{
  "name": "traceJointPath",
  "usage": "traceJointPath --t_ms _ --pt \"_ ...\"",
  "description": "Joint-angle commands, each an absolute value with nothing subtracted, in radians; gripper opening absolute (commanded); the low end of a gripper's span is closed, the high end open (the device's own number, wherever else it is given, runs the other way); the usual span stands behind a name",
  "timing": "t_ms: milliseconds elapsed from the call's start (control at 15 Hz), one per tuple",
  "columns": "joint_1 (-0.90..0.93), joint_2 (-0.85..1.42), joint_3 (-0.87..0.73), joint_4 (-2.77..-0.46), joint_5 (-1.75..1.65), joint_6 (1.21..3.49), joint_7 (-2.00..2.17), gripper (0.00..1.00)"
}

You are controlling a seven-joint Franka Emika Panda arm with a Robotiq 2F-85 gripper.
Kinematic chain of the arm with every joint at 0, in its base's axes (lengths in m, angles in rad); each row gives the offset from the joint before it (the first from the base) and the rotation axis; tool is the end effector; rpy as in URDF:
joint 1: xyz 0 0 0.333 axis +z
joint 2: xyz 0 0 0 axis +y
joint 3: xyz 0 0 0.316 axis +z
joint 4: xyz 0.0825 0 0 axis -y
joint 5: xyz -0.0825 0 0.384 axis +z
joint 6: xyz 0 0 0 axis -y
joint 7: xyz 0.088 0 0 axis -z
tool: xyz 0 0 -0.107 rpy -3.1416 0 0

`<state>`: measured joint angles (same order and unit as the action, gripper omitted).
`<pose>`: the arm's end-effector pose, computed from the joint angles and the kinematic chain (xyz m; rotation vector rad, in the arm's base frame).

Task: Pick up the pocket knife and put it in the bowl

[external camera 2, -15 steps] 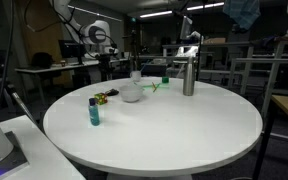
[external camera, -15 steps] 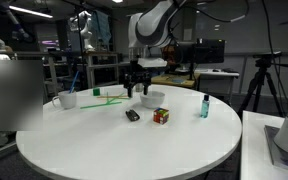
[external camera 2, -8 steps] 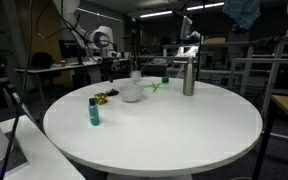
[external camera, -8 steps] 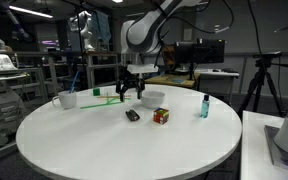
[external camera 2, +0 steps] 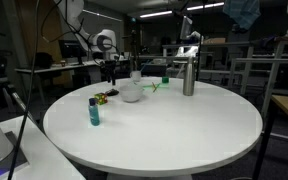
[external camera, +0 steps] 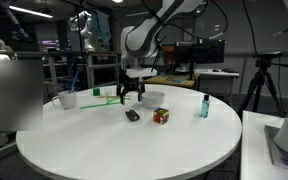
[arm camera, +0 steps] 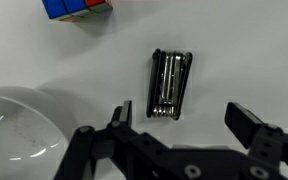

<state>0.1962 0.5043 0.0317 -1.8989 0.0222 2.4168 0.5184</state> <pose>0.6177 0.1423 0.2357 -3.0710 0.4815 -0.0028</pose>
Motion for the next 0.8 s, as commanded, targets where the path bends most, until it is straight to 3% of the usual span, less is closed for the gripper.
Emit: traceJointPath --t_ms 0,733 --pt "0.216 0.546 0.021 -1.854 0.042 2.376 0.538 1.0" --pt "0.208 0.553 0.021 -1.885 0.043 2.397 0.514 1.0"
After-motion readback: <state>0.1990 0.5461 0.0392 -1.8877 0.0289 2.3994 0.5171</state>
